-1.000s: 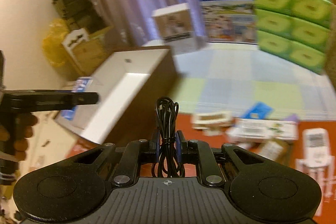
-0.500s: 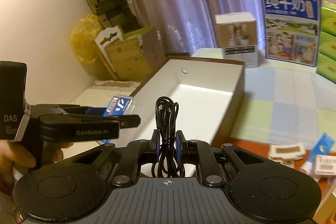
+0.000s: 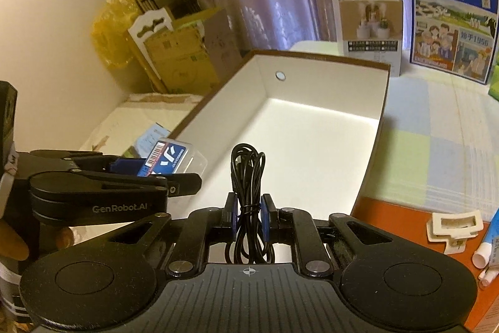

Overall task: Organize rigid objects
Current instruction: 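Carry both items over the storage box and open the left tool to drop the blue box, then lower the black cable into the storage box and open the right tool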

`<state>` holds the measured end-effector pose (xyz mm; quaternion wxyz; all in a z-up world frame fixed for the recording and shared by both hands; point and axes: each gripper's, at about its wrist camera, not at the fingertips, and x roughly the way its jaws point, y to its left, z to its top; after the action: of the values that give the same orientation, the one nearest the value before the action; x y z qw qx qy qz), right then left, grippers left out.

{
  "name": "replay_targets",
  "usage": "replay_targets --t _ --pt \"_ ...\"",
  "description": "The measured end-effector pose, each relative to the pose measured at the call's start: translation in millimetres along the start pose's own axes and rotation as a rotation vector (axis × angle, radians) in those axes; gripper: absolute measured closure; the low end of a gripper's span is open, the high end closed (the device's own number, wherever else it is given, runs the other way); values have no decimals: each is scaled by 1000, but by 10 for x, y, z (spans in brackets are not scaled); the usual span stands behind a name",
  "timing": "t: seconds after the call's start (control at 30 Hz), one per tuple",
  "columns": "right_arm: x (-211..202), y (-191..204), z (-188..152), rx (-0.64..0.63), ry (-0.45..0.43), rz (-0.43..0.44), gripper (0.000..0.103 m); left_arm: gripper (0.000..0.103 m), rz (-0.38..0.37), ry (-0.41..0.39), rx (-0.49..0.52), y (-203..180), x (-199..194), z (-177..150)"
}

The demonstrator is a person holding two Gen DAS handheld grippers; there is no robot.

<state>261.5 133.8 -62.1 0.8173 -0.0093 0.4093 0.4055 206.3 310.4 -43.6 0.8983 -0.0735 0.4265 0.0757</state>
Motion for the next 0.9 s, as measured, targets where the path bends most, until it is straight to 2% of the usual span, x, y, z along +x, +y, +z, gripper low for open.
replay_targets --t 0.27,0.47,0.57,0.9 --pt "191 -68 -11 8 46 -35 92 50 -4 47 -8 62 189 14" --pt "258 -92 7 32 41 -33 92 49 -12 68 3 79 276 20" --pt "283 -75 19 30 40 -63 90 43 -7 72 2 74 285 4" --pt "270 -39 -62 -15 76 -57 85 43 0 66 -6 92 174 -38"
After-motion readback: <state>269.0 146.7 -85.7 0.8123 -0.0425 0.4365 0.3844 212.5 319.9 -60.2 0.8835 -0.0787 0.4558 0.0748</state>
